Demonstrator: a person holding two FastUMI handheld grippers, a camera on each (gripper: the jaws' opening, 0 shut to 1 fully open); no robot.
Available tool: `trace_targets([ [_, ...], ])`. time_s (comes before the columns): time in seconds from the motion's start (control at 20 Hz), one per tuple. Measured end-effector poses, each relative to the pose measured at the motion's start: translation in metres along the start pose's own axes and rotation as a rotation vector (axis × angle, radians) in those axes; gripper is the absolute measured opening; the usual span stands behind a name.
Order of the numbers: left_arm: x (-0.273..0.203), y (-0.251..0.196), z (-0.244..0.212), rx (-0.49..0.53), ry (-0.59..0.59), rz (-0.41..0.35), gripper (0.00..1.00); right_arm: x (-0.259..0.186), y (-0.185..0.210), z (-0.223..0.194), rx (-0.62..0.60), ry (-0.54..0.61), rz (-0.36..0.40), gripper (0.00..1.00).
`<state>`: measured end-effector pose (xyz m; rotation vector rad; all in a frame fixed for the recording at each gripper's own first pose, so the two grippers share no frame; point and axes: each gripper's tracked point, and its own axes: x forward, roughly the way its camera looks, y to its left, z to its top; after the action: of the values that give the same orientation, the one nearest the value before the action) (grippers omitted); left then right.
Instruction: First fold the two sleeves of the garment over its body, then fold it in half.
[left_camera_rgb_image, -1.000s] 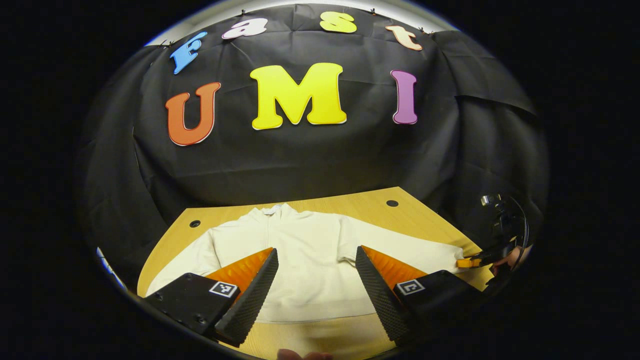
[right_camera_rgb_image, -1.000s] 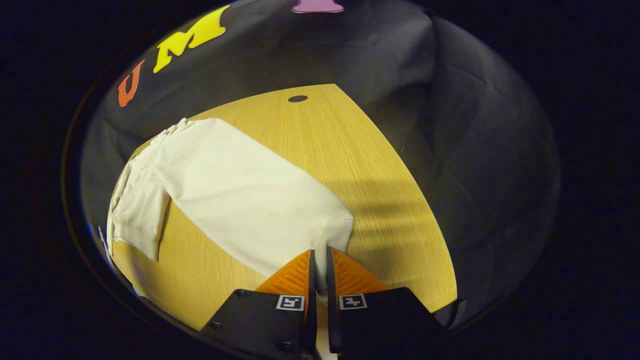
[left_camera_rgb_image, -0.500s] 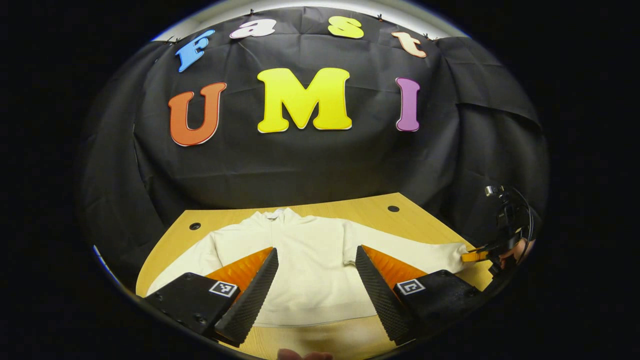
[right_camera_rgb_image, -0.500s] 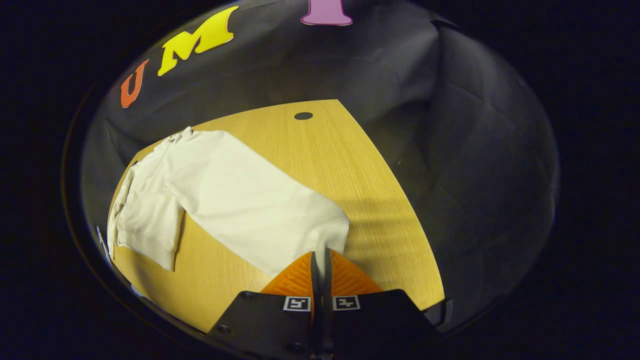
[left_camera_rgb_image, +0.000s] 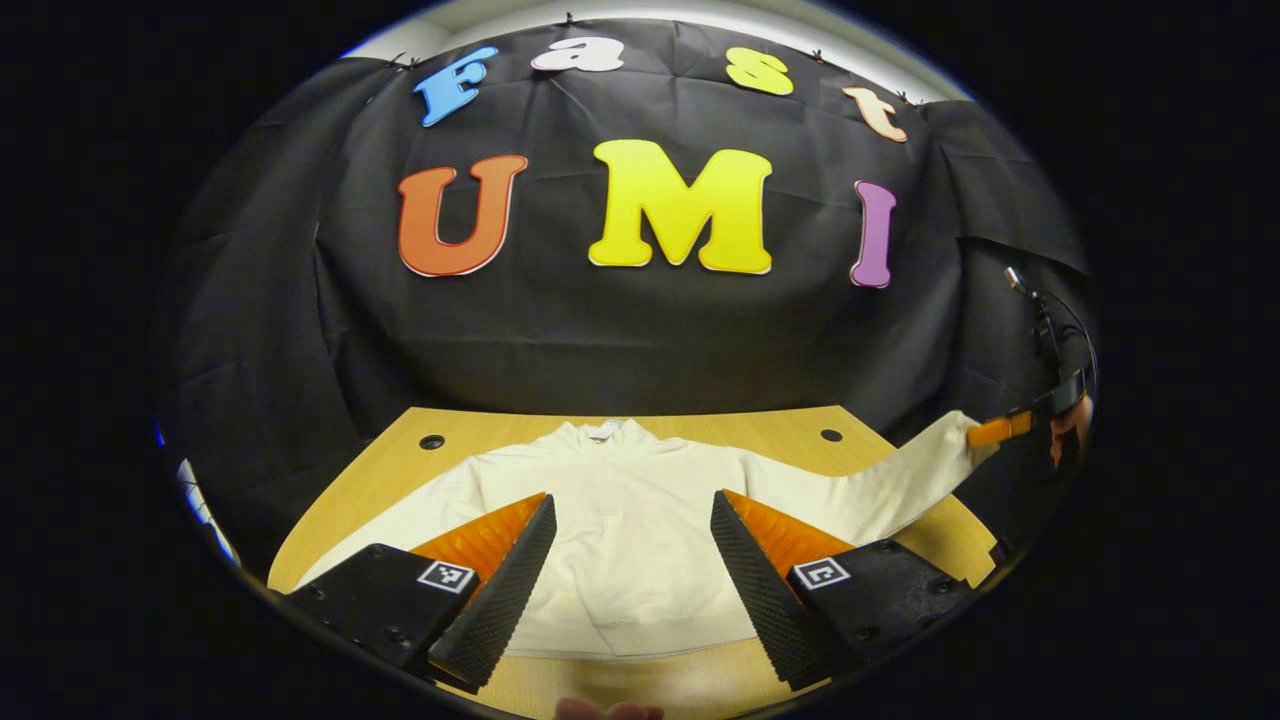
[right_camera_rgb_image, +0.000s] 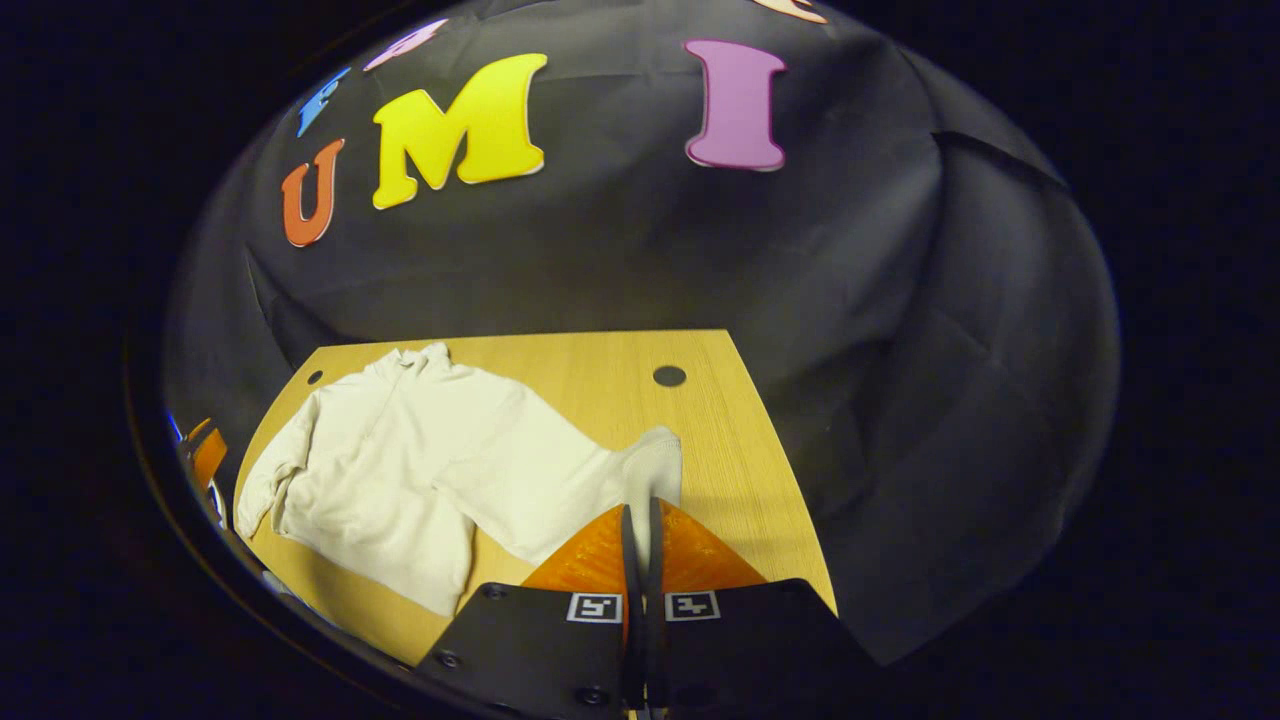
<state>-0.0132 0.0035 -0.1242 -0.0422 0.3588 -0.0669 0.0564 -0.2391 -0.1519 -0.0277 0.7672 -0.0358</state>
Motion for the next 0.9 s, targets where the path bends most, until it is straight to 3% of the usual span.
trace_targets([
  [0.25,-0.008,0.051,0.005,-0.048,-0.026,0.068,0.99,0.015,0.081,0.083,-0.173,-0.076,0.062,0.01],
  [0.45,-0.028,0.107,0.013,-0.063,-0.062,0.168,0.99,0.037,0.18,0.118,-0.278,-0.101,0.161,0.01],
  [0.7,-0.055,0.166,0.012,-0.08,-0.083,0.268,1.0,0.075,0.322,0.122,-0.431,-0.113,0.297,0.0],
  [0.9,-0.077,0.202,-0.001,-0.109,-0.079,0.338,0.99,0.116,0.423,0.097,-0.506,-0.08,0.39,0.0],
])
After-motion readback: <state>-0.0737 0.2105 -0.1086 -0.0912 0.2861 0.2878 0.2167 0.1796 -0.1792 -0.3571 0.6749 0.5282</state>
